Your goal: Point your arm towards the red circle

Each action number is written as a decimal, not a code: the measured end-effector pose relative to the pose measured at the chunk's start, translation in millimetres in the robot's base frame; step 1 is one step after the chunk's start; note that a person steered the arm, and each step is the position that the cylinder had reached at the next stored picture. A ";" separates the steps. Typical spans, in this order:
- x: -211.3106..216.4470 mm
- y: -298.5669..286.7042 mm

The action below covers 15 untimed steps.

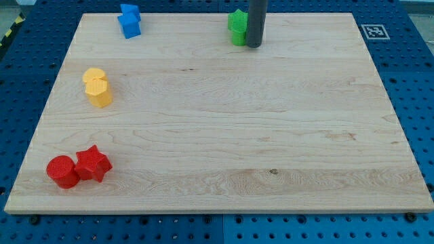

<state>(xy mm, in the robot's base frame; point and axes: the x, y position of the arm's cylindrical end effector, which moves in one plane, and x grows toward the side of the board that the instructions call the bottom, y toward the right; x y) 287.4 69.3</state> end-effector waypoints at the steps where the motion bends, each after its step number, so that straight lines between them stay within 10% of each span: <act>1: -2.9 0.0; 15: 216.3 -65.2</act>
<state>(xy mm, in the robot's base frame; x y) 503.8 4.0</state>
